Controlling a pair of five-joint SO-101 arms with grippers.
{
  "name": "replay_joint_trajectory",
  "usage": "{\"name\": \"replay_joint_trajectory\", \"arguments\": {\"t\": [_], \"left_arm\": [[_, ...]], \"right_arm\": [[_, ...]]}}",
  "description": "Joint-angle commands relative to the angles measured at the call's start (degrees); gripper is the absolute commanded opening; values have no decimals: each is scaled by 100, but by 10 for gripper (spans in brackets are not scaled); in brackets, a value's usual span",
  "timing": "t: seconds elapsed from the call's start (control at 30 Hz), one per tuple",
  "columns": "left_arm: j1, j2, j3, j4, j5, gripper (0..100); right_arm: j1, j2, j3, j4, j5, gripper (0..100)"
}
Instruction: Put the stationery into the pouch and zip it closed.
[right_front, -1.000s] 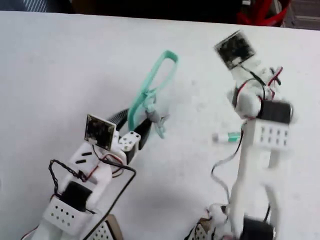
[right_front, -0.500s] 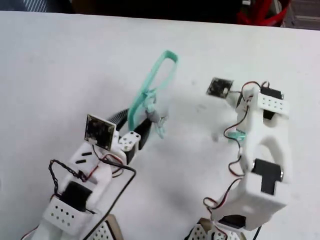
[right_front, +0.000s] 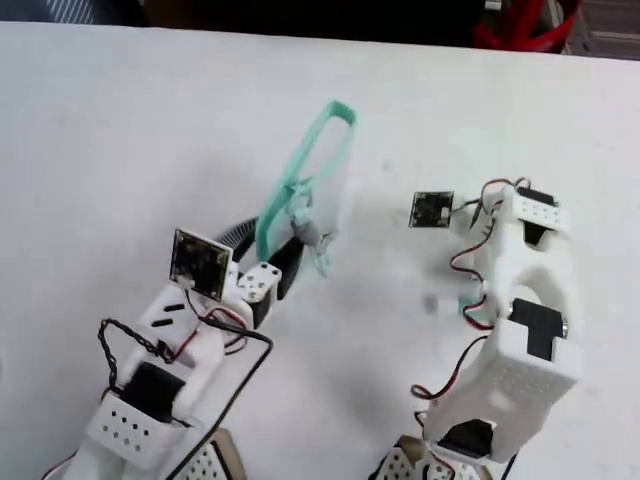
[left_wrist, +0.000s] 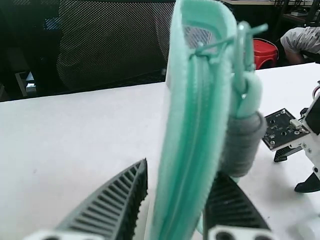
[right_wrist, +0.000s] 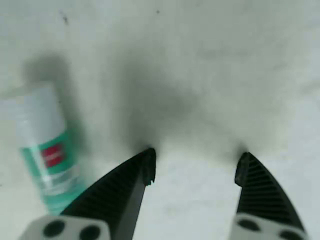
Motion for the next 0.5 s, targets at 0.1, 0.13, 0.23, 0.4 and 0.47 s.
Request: {"name": "replay_joint_trajectory", "arguments": {"t": [0.1, 0.13, 0.23, 0.4, 0.47], "left_arm": [[-4, -22, -70, 0, 35, 171], [-4, -31, -79, 0, 35, 171], [-4, -31, -88, 0, 35, 172], [-4, -31, -97, 0, 35, 172], [-4, -31, -97, 0, 35, 172]], "right_arm": [[-84, 180, 475, -1437, 44, 52], [-84, 171, 580, -1657, 44, 9], [-57, -48, 712, -1789, -53, 82], [-40, -1543, 730, -646, -1292, 214], [-40, -2316, 879, 277, -826, 255]]}}
